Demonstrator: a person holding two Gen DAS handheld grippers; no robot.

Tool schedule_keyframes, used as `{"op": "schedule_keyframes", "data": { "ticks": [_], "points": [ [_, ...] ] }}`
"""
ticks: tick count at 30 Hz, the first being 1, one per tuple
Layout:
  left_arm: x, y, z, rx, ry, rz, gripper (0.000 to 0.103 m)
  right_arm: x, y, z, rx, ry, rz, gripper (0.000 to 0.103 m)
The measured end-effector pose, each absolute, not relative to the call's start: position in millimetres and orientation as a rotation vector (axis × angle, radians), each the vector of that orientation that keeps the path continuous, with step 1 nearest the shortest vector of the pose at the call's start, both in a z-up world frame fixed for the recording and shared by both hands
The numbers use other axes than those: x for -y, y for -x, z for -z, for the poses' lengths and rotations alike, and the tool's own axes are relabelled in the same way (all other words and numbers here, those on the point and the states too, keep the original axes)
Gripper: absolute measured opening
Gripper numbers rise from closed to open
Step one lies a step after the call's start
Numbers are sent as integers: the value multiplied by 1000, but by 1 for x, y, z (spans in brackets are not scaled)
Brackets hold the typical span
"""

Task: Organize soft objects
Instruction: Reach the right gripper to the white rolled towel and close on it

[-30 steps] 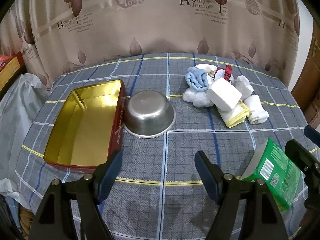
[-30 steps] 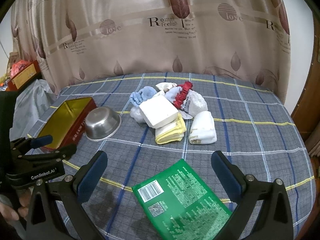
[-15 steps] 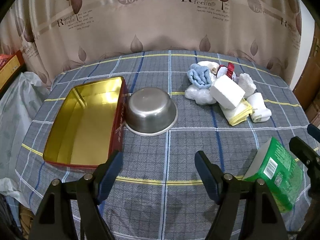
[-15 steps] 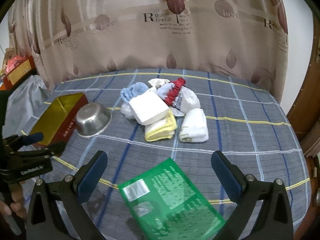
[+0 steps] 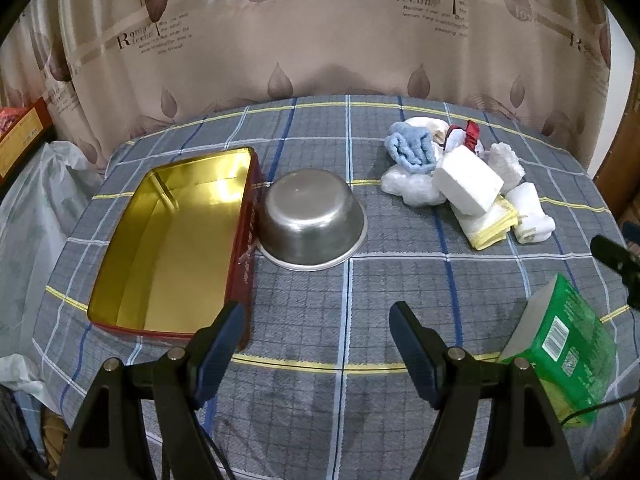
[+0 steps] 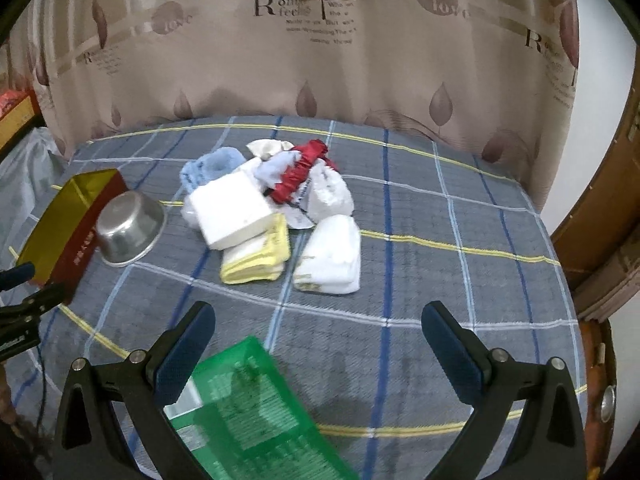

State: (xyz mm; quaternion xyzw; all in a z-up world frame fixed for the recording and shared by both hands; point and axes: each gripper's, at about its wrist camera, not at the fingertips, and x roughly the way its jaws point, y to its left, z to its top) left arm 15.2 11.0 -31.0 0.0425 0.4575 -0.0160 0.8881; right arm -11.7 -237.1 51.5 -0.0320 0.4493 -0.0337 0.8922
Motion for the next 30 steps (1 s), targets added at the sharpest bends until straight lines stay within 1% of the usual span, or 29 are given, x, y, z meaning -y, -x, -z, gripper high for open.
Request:
{"op": "schedule_keyframes", "data": {
  "ticks": [5, 6, 9, 15, 22, 24, 27, 30],
  "points": [
    [-12, -20, 34, -960, -94, 22, 77, 249, -12, -43, -978, 28, 56, 100],
    [-12, -20, 35, -960, -96, 21, 77, 250, -17, -40, -987, 24, 58, 96],
    [-12, -22, 36, -957, -104, 17, 77, 256, -33, -29, -1025, 3, 61, 89],
    [-9, -29, 39, -957, -123, 20, 77, 262, -66, -5, -1104, -15, 69, 84],
    [-7, -40, 41, -971, -127, 35, 77, 264, -93, 18, -1179, -11, 61, 83],
    [-6, -43, 41, -975, -130, 41, 77, 265, -100, 25, -1202, -11, 56, 78],
    [-2, -47, 42, -985, -128, 60, 77, 266, -109, 37, -1246, 1, 51, 76],
    [2, -52, 43, -989, -131, 71, 77, 265, -116, 46, -1270, 19, 44, 72]
  ]
}}
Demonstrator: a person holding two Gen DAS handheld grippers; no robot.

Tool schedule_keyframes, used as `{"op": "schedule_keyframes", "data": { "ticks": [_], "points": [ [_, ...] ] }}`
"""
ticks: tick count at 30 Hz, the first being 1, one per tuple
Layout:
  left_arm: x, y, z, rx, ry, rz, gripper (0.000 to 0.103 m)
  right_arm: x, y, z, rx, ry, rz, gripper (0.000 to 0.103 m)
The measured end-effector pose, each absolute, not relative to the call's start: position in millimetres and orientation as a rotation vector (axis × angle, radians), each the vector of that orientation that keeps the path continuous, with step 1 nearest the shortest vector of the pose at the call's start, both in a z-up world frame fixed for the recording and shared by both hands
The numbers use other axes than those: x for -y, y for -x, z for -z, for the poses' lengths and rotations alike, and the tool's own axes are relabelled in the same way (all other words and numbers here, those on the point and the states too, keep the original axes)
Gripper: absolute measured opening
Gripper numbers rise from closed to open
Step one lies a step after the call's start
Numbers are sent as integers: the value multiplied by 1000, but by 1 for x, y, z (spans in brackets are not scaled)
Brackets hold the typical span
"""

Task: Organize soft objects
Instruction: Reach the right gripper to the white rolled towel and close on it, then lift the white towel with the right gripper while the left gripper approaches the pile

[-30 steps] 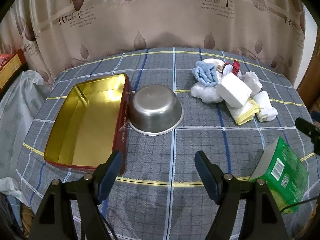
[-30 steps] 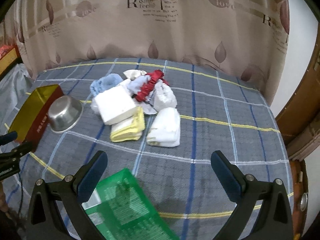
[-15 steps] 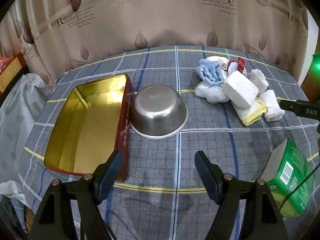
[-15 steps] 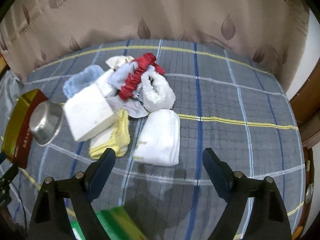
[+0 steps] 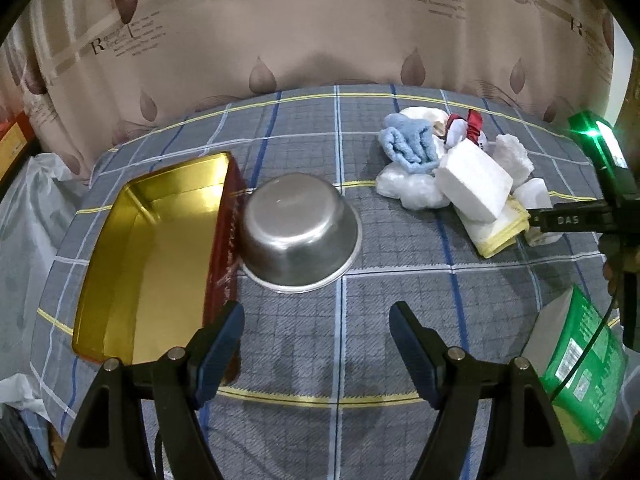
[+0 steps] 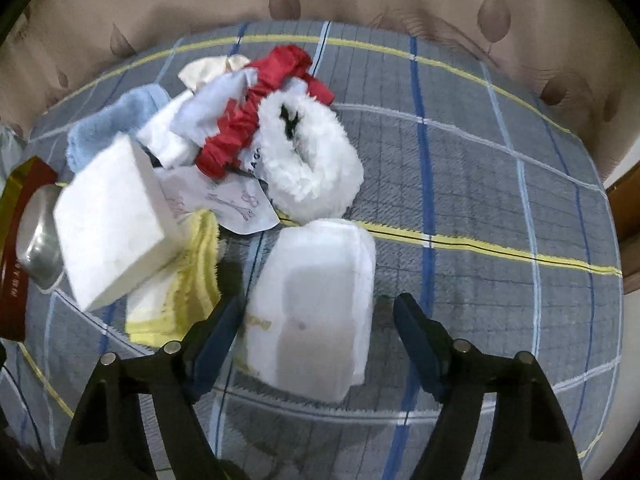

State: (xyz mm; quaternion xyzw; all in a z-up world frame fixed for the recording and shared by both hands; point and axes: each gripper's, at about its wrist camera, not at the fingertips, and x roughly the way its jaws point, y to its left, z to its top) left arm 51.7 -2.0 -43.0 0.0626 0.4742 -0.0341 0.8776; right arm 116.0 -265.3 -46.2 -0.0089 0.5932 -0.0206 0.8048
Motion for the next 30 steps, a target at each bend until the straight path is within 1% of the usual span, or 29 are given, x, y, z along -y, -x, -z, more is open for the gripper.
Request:
{"op": "schedule_keyframes", "data": {
  "ticks": [3, 4, 7, 12, 15, 28, 30],
  "points": [
    [6, -56, 43, -997, -130, 87, 77, 264, -120, 52, -1289, 11, 21, 63],
    [7, -58, 43, -1000, -125, 101, 77, 265, -120, 53, -1288, 1, 13, 63],
    [12, -62, 44, -1007, -121, 118, 77, 265, -121, 53, -1272, 7, -4, 57],
    [20, -68, 45, -1019, -122, 141, 77, 271, -115, 50, -1230, -21, -40, 42],
    [26, -72, 46, -1028, -127, 155, 77, 283, -105, 48, -1203, -48, -49, 36],
    [58, -96, 36, -1061, -73, 291, 77, 348, -40, 42, -1031, -94, 132, 35],
    [66, -99, 34, -1062, -85, 328, 77, 348, -42, 44, -1018, -113, 140, 35]
  ]
}}
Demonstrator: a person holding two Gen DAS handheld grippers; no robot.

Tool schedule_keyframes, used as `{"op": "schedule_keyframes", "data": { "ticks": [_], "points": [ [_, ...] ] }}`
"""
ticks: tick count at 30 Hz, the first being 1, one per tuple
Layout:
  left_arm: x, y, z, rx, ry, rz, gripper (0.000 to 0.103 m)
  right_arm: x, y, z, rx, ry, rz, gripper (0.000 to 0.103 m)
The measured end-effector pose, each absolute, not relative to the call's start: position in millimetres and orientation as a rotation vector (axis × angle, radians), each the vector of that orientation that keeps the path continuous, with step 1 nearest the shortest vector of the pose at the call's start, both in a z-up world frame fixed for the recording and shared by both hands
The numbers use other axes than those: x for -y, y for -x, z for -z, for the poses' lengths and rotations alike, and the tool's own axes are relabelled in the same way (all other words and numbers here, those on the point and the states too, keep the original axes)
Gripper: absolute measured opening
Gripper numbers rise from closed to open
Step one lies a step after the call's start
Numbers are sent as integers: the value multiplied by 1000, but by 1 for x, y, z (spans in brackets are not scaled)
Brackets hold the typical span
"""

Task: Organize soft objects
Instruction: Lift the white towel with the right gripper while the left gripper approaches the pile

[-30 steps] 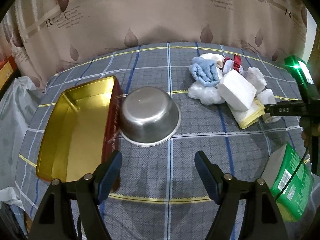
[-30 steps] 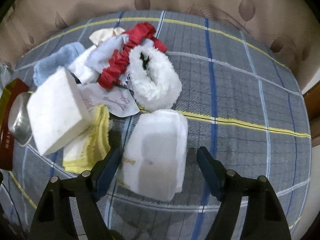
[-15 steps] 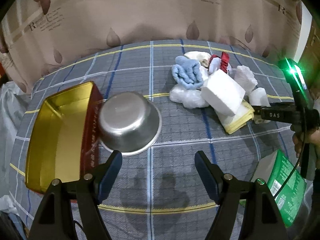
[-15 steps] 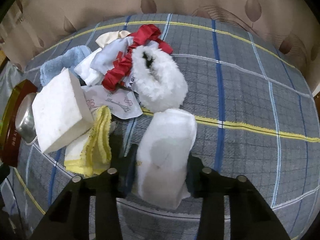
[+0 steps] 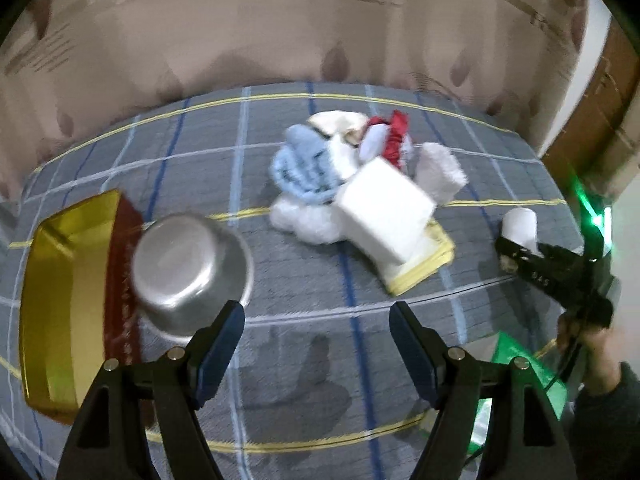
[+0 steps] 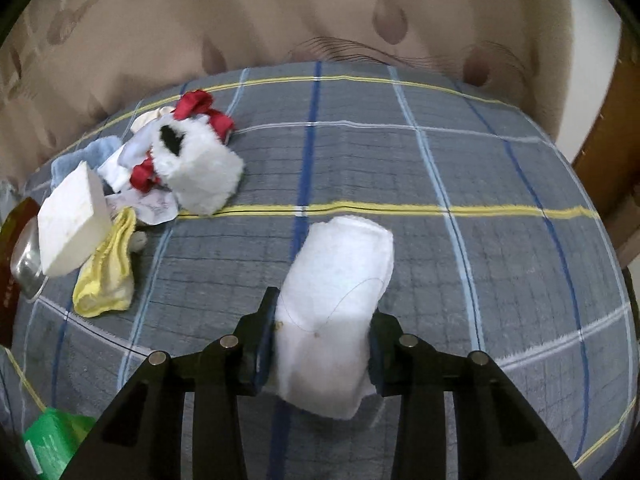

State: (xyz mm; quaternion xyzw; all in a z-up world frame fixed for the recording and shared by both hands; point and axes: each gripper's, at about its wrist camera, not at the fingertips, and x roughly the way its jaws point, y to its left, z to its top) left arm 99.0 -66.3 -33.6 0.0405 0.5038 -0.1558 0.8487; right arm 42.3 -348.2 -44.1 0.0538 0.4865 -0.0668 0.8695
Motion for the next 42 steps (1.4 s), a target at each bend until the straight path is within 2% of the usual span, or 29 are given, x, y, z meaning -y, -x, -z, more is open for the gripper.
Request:
{"op": "schedule_keyframes", "data": {
  "ticks": [14, 20, 32, 42],
  "points": [
    [116, -126, 27, -1044, -267, 576, 77, 337, -43, 49, -944, -89, 167, 39],
    [134, -143, 35, -1115, -310, 605, 78, 334, -44, 49, -947, -75, 164, 42],
    [156, -171, 50, -1218, -394, 606, 87, 334, -45, 50, -949, -71, 160, 45],
    [161, -192, 60, -1242, -436, 557, 88, 332, -45, 50, -950, -67, 155, 48]
  ]
}}
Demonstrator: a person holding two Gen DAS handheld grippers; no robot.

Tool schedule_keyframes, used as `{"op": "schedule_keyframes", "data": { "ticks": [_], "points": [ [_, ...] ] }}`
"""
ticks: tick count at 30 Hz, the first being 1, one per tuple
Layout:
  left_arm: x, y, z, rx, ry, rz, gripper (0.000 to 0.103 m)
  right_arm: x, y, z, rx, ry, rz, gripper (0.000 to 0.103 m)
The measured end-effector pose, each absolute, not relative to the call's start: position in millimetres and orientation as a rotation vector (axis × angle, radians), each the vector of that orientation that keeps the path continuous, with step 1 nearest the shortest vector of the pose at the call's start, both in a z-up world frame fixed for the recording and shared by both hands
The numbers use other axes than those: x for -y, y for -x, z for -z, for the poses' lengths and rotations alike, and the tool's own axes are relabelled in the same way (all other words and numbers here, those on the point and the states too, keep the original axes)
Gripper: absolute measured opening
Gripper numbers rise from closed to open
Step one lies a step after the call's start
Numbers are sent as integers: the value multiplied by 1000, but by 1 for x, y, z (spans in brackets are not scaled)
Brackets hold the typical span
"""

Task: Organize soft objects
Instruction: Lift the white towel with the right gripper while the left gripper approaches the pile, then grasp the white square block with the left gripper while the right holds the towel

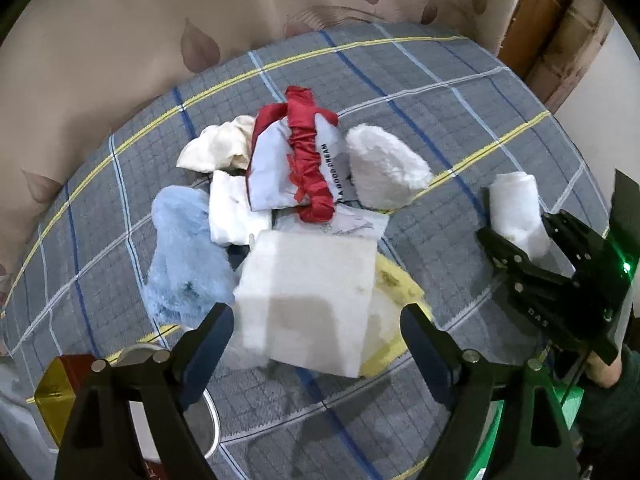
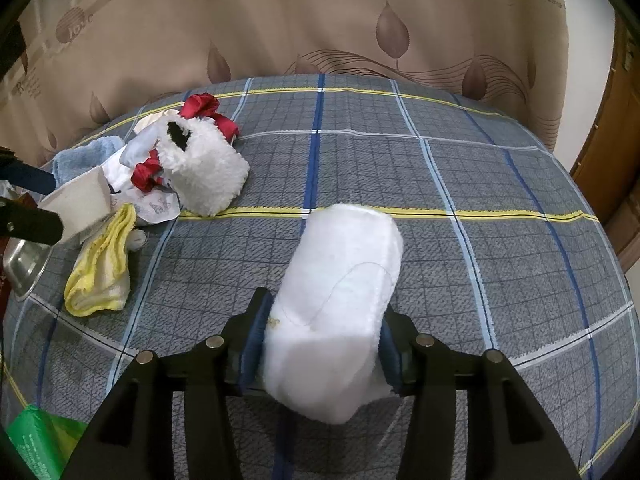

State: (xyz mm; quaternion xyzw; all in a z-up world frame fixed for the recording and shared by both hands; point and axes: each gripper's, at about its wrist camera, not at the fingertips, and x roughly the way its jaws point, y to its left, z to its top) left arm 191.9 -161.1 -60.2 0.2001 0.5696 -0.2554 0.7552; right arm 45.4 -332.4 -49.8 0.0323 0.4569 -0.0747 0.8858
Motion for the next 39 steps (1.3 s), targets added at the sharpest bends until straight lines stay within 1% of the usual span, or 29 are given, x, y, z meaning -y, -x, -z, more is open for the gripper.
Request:
{"op": "schedule_keyframes", "data": {
  "ticks": [5, 8, 11, 12, 14, 22, 39],
  "points": [
    [155, -200, 71, -1253, -438, 481, 88, 332, -45, 50, -950, -67, 153, 49],
    [149, -202, 72, -1268, -372, 499, 88, 332, -46, 51, -951, -64, 150, 50],
    [144, -203, 69, -1245, -333, 481, 87, 331, -46, 51, -953, -59, 149, 50],
    [144, -202, 68, -1240, -331, 487, 84, 331, -46, 51, -952, -59, 149, 51],
    [144, -202, 67, -1241, -341, 478, 75, 331, -45, 51, -952, -59, 149, 51],
    [140, -201, 65, -1245, -258, 464, 72, 330, -46, 51, -954, -55, 147, 52],
    [120, -172, 26, -1193, -203, 507, 72, 330, -46, 52, -953, -55, 148, 52]
  ]
}}
